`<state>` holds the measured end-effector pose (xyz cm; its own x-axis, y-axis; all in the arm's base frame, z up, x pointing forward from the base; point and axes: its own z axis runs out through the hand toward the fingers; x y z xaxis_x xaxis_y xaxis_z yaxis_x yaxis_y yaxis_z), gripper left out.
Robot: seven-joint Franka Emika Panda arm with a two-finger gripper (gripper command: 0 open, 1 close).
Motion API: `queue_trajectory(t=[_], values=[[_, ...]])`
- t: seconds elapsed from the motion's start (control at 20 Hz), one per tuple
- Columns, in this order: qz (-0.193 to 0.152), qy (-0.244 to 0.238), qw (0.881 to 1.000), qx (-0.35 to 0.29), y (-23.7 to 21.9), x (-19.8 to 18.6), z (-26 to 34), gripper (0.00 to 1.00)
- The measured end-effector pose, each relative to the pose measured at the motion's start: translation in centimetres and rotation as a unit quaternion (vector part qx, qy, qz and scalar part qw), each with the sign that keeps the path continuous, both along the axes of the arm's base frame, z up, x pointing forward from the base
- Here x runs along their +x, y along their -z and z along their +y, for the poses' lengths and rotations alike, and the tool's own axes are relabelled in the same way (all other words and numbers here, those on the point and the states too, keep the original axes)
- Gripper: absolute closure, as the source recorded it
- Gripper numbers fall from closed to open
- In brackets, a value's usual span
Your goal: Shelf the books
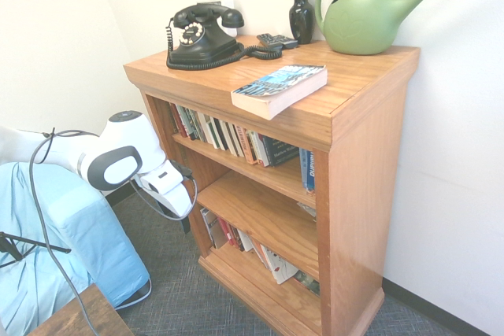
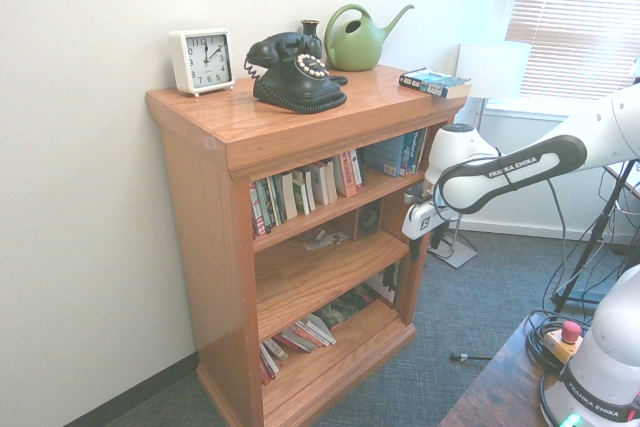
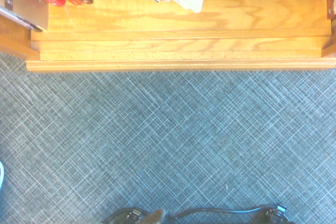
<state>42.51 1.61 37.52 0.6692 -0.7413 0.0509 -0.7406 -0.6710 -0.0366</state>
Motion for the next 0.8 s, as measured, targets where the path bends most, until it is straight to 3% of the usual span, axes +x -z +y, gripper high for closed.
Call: queue_trajectory(t=[0.35, 0.55, 0.8], values=[[0.003, 0.004, 1.000, -0.010, 0.1, -0.1, -0.7, 0.00], [-0.001, 0.021, 0.998, -0.051, -1.5, -0.7, -3.1, 0.00], [-0.012, 0.045, 0.990, -0.136, -6.7, -2.4, -7.3, 0.00]])
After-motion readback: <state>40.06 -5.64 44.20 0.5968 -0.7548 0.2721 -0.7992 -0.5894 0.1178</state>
